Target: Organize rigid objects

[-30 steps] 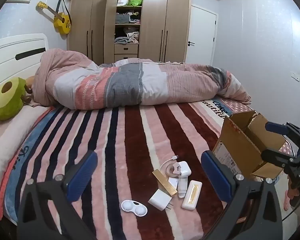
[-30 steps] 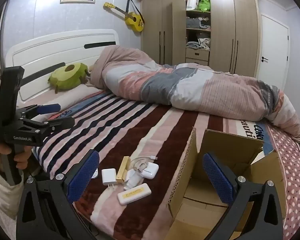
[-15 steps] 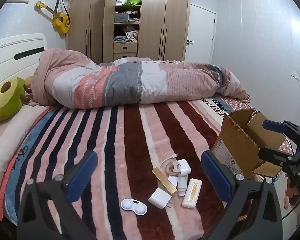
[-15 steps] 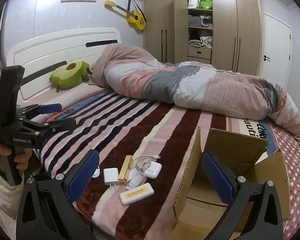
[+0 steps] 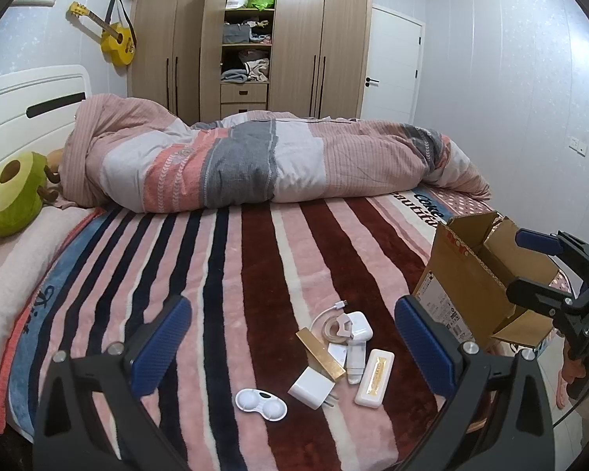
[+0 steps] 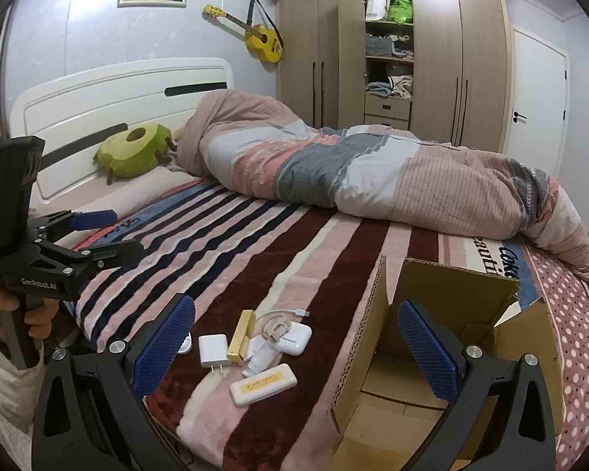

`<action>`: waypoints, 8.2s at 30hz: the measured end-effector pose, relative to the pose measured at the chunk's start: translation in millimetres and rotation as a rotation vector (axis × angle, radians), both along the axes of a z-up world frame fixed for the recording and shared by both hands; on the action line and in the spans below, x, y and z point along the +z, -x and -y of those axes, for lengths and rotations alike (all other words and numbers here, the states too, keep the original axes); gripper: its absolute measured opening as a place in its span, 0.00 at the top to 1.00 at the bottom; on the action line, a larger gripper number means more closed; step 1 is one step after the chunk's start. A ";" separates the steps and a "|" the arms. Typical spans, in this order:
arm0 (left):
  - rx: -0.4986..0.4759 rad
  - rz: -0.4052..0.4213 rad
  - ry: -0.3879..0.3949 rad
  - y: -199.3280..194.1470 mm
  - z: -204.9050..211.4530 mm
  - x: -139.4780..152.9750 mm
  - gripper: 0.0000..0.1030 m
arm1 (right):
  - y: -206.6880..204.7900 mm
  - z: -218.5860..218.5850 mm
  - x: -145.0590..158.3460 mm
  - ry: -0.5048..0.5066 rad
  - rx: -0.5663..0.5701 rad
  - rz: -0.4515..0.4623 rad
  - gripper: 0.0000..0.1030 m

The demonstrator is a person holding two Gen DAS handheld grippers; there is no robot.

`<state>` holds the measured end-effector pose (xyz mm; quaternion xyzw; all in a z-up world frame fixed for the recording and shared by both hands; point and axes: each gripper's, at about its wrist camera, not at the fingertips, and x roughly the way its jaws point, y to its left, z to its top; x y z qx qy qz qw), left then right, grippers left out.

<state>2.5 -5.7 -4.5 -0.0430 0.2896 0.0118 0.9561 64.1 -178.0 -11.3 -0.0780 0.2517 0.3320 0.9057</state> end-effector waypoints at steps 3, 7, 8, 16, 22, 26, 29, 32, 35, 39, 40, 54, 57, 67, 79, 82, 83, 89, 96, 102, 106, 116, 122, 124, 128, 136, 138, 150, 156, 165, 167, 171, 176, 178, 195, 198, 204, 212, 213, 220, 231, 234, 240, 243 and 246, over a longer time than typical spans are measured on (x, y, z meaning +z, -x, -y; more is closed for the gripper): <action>0.001 -0.001 0.001 -0.1 -0.1 0.6 0.00 | 0.4 0.3 -0.6 0.001 0.001 0.000 0.00; 0.001 -0.001 -0.001 -0.1 0.6 0.2 0.00 | -0.2 1.9 -0.1 0.001 -0.001 0.001 0.00; 0.001 -0.002 0.000 -0.1 0.4 0.3 0.00 | -0.3 2.0 0.0 0.001 -0.001 0.001 0.00; 0.000 -0.003 0.000 1.2 1.1 -0.3 0.00 | 0.1 1.9 0.0 -0.001 0.002 0.001 0.00; -0.003 -0.003 0.000 1.6 1.6 -0.5 0.00 | 0.1 6.3 3.7 -0.003 -0.004 0.007 0.00; -0.008 -0.003 0.001 2.4 5.2 -2.2 0.00 | 0.4 6.8 3.6 -0.004 -0.005 0.008 0.00; -0.008 -0.003 -0.001 2.4 5.3 -2.2 0.00 | 0.4 7.2 3.7 -0.004 -0.005 0.007 0.00; -0.007 -0.004 0.000 2.3 5.4 -2.4 0.00 | 0.2 8.3 4.0 -0.004 -0.007 0.009 0.00; -0.009 -0.005 0.001 2.8 5.6 -1.5 0.00 | 0.3 7.4 3.7 -0.004 -0.005 0.007 0.00; -0.008 -0.006 0.000 2.9 6.5 -2.1 0.00 | 0.3 9.0 3.3 -0.004 -0.004 0.005 0.00; -0.007 -0.006 0.001 2.9 6.5 -2.2 0.00 | -0.1 10.0 3.3 -0.004 -0.003 0.003 0.00; -0.064 0.026 0.045 8.0 -0.2 -3.3 0.00 | 13.5 -7.0 9.0 0.010 0.024 0.035 0.33; -0.068 0.037 0.043 11.1 -10.9 -4.0 0.00 | 21.0 -26.7 10.7 0.021 0.087 0.038 0.51; -0.083 -0.014 0.057 20.0 -69.3 -43.0 0.01 | 13.0 -136.4 -68.8 0.039 0.306 -0.143 0.53; -0.057 -0.147 0.068 17.0 -111.7 -103.8 0.01 | -14.2 -196.5 -174.5 0.162 0.379 -0.294 0.58; -0.038 -0.159 0.079 17.1 -119.6 -110.4 0.01 | -17.2 -205.7 -176.7 0.189 0.389 -0.289 0.64; -0.034 -0.162 0.084 16.6 -120.9 -111.4 0.01 | -18.0 -210.3 -178.7 0.205 0.388 -0.284 0.68; -0.024 -0.168 0.096 20.1 -126.6 -111.0 0.01 | -11.6 -222.1 -188.9 0.291 0.381 -0.258 0.74; -0.058 -0.154 0.106 22.3 -120.0 -101.1 0.01 | -5.2 -180.1 -117.4 0.139 0.331 -0.160 0.74; -0.140 -0.150 0.093 5.0 -80.8 -97.2 0.01 | -3.1 -73.4 3.3 -0.018 0.196 -0.033 0.74; -0.205 -0.184 0.110 -19.1 -50.4 -113.7 0.01 | -24.5 11.2 30.1 0.036 -0.017 -0.032 0.74; -0.335 -0.372 0.086 -72.4 16.6 -193.6 0.43 | -81.2 88.2 -30.8 0.133 -0.164 -0.232 0.74; -0.353 -0.364 0.085 -71.1 15.1 -194.9 0.43 | -77.4 82.8 -41.9 0.151 -0.185 -0.230 0.62; -0.361 -0.359 0.075 -70.5 16.6 -195.7 0.43 | -69.7 76.7 -36.3 0.140 -0.161 -0.213 0.58; -0.369 -0.350 0.047 -68.7 17.6 -195.8 0.43 | -54.5 54.9 -23.5 0.110 -0.084 -0.173 0.58; -0.364 -0.302 0.091 -62.7 3.4 -179.3 0.44 | -15.2 -20.6 1.8 0.042 0.128 -0.114 0.58; -0.350 -0.273 0.083 -57.8 -7.2 -166.0 0.44 | -7.3 -39.6 -2.4 0.051 0.182 -0.123 0.58; -0.322 -0.329 0.091 -49.9 -38.0 -186.5 0.47 | 5.7 -92.0 -126.4 0.121 0.187 -0.384 0.58; -0.326 -0.356 0.069 -49.5 -30.4 -196.2 0.47 | -10.3 -82.4 -156.7 0.146 0.064 -0.396 0.58; -0.296 -0.365 0.046 -32.8 -30.7 -196.8 0.47 | -28.1 -84.6 -187.0 0.116 -0.115 -0.411 0.37; -0.294 -0.353 0.052 -32.3 -32.1 -196.2 0.47 | -30.6 -92.5 -192.7 0.149 -0.148 -0.376 0.38; -0.299 -0.327 0.066 -30.9 -36.2 -185.7 0.47 | -26.7 -88.4 -193.9 0.232 -0.167 -0.299 0.63; -0.315 -0.247 0.042 -28.8 -35.0 -138.7 0.47 | -27.0 -72.5 -193.5 0.262 -0.174 -0.260 0.67; -0.339 -0.209 0.041 -29.4 -29.9 -111.7 0.47 | -29.4 -73.1 -196.1 0.257 -0.186 -0.232 0.68; -0.856 -0.312 -0.033 -151.7 226.3 28.1 0.48 | -33.2 -56.6 -199.8 0.132 -0.120 -0.192 0.70; -0.837 -0.370 -0.028 -158.9 231.9 13.0 0.44 | -29.2 -54.0 -194.0 0.125 -0.086 -0.192 0.70; -0.768 -0.246 0.056 -139.2 179.0 40.2 0.15 | -16.3 -56.9 -167.5 0.074 -0.016 -0.185 0.70; -0.480 -0.119 0.007 -92.5 50.8 47.8 0.14 | 10.7 -52.2 -80.7 -0.049 0.137 -0.158 0.70; -0.453 -0.119 0.004 -88.1 38.6 42.4 0.14 | 11.9 -46.1 -67.1 -0.054 0.131 -0.138 0.70; -0.376 -0.152 0.033 -67.1 -1.6 -10.9 0.13 | -5.0 23.8 0.3 -0.024 -0.042 -0.055 0.70; -0.332 -0.229 0.050 -72.7 5.1 -78.0 0.13 | -59.2 85.4 -21.9 0.171 -0.302 -0.148 0.48; -0.311 -0.275 0.062 -77.9 0.3 -103.0 0.14 | -53.9 81.0 -21.4 0.158 -0.277 -0.136 0.48; -0.275 -0.396 0.116 -87.4 0.9 -171.9 0.34 | -43.5 58.5 -11.8 0.112 -0.196 -0.097 0.48; -0.278 -0.403 0.070 -88.6 12.3 -191.4 0.61 | -38.3 45.4 -7.6 0.100 -0.160 -0.080 0.48; -0.236 -0.369 0.005 -87.6 14.3 -191.3 0.84 | -34.5 34.6 -5.2 0.077 -0.126 -0.079 0.48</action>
